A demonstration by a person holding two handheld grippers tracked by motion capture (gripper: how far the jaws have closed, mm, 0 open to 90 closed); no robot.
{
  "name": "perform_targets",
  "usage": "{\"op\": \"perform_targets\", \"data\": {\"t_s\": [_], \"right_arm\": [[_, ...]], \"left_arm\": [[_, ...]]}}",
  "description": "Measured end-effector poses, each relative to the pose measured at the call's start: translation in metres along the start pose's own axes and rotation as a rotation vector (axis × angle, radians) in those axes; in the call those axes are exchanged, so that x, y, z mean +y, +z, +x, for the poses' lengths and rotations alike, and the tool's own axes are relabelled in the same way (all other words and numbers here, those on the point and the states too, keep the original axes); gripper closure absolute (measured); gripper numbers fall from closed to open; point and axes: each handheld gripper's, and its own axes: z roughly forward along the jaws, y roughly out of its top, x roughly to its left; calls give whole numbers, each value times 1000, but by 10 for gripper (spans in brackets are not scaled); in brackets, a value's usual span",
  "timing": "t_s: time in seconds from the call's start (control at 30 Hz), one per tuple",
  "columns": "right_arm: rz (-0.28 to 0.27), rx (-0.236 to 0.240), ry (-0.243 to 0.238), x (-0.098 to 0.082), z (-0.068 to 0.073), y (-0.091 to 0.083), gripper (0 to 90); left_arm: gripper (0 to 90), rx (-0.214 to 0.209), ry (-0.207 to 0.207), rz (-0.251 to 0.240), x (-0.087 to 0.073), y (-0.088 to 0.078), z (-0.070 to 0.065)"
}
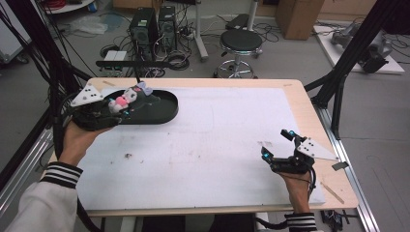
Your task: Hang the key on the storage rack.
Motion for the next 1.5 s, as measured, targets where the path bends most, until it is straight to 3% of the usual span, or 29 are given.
{"op": "perform_targets", "data": {"t_s": [0.17,0.4,0.77,1.23,1.5], "right_arm": [[-15,-39,3,-13,-4,-4,4],[-25,-67,-4,-25,-5,-6,4],[-39,-78,-2,-34,-4,-8,4],[-42,-86,10,-39,-4,-7,4],[-57,-89,-1,-40,-3,-7,4]], "left_arm": [[536,71,-28,15,-3,-2,14],[536,132,-44,25,-1,-5,27],[536,234,-85,36,3,-7,51],[536,291,-106,43,11,2,68],[536,300,-137,30,11,12,72]]}}
